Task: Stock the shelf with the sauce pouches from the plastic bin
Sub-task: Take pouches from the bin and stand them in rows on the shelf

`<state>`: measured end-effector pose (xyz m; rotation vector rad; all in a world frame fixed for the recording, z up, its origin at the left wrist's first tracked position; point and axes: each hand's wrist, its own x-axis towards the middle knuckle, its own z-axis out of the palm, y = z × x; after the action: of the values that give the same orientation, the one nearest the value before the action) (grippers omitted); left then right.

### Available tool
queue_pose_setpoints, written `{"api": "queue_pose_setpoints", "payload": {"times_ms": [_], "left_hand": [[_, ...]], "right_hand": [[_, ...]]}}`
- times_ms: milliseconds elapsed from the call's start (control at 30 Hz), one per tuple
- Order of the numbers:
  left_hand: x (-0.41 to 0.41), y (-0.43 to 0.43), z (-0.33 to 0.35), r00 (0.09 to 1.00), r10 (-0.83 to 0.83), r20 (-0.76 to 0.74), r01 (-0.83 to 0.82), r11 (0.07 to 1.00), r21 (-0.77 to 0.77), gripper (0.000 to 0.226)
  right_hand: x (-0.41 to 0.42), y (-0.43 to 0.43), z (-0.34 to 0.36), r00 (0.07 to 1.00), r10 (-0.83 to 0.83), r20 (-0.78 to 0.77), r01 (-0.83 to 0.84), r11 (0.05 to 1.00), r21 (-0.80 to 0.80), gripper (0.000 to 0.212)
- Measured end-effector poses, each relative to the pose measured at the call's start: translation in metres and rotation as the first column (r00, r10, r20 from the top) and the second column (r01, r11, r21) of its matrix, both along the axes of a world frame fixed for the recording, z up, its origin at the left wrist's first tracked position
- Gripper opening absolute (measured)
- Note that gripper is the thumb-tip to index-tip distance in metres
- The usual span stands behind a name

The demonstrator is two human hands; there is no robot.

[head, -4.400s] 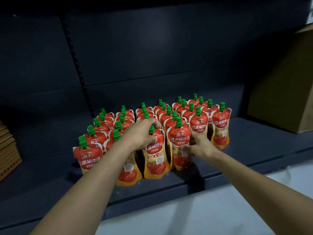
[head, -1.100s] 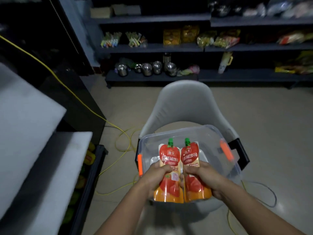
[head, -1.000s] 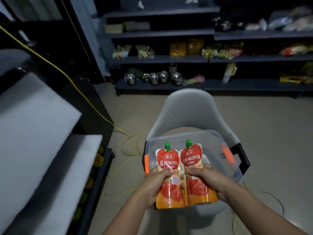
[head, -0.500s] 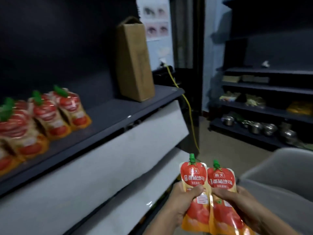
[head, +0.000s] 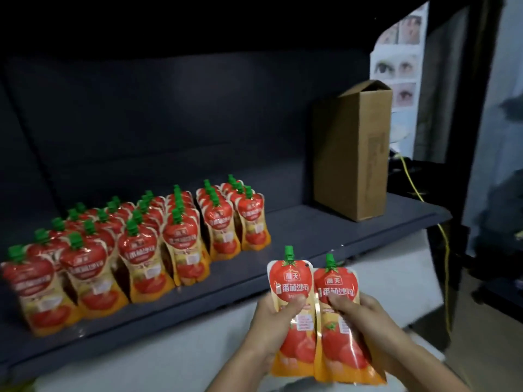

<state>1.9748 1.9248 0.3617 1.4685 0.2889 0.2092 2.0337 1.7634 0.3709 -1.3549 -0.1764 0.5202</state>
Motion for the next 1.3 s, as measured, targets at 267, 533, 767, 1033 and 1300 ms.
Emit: {"api": "queue_pose_setpoints", "payload": {"times_ms": [267, 533, 767, 1033, 1300], "left_hand": [[0.052, 0.102, 0.045, 0.966, 0.196, 0.17, -0.21, 0.975, 0.068, 0.021], [0.093, 0.149, 0.064, 0.949, 0.277, 0.15, -0.294, 0.95, 0.109, 0.036], [0.105, 0.169, 0.083, 0.956, 0.279, 0.093, -0.294, 0.906, 0.303, 0.052], [0.115, 0.186, 0.142, 0.955, 0.273, -0.117, 0.007, 0.372, 0.928, 0.048], [0.119, 0.195, 0.151, 0.967, 0.204, -0.153, 0.087, 0.3, 0.95, 0.026]], "right_hand": [[0.066, 0.104, 0.045, 0.97, -0.034, 0.242, 0.022, 0.998, 0.055, 0.014], [0.122, 0.161, 0.061, 0.943, -0.045, 0.331, 0.019, 0.996, 0.082, 0.012], [0.161, 0.175, 0.053, 0.926, 0.123, 0.357, -0.09, 0.99, -0.107, 0.019], [0.193, 0.167, 0.092, 0.747, 0.396, 0.533, -0.196, 0.899, -0.392, 0.008], [0.211, 0.178, 0.091, 0.706, 0.48, 0.52, -0.296, 0.868, -0.399, 0.013]]}}
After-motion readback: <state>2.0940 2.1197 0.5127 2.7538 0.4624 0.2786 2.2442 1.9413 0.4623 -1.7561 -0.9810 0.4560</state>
